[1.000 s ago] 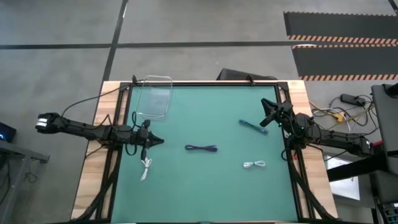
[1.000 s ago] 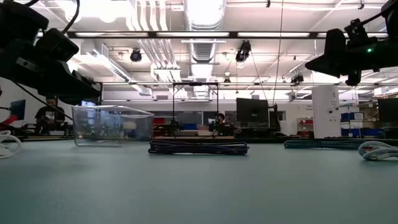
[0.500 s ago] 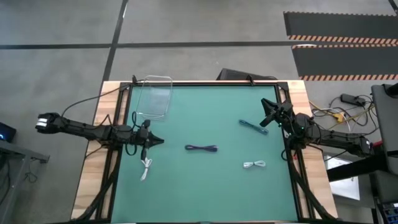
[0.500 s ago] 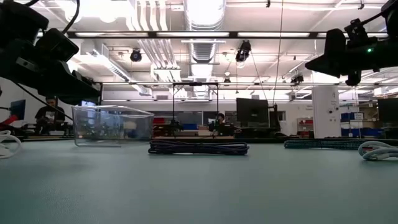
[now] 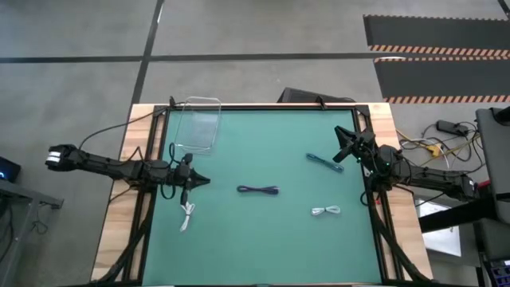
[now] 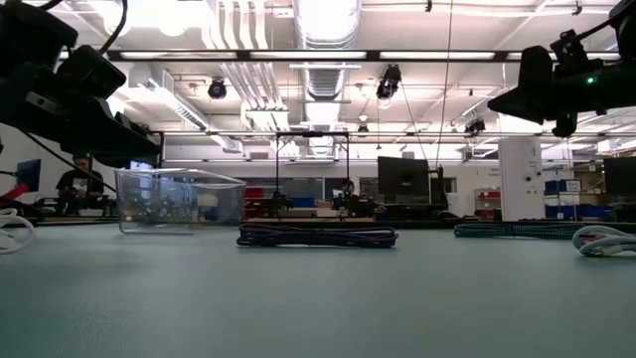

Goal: Pick and place USB-C Cables

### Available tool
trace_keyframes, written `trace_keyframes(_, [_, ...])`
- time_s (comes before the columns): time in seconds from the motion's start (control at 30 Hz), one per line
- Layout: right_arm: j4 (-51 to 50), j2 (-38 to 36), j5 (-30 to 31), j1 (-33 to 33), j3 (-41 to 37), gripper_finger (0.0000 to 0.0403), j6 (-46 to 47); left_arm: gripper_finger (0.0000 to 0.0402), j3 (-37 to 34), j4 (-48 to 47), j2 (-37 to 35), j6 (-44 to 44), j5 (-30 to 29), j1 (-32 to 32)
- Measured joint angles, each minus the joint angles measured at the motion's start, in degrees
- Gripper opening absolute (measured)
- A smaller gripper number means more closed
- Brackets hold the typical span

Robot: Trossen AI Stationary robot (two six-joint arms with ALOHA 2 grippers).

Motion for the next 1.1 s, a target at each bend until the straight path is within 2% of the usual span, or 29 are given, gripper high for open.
trace_keyframes(0.63, [0.0,0.0,0.0,0.0,0.0,0.0031,0.0,0.0008,0.0,0.0,0.0,0.1,0.0,0.0])
trace_keyframes(0.7, [0.0,0.0,0.0,0.0,0.0,0.0031,0.0,0.0008,0.0,0.9,0.0,2.6,-0.1,0.0])
trace_keyframes(1.1, [0.4,0.0,0.0,0.0,0.0,0.0031,0.0,0.0008,0.0,31.3,0.0,4.5,-0.4,0.0])
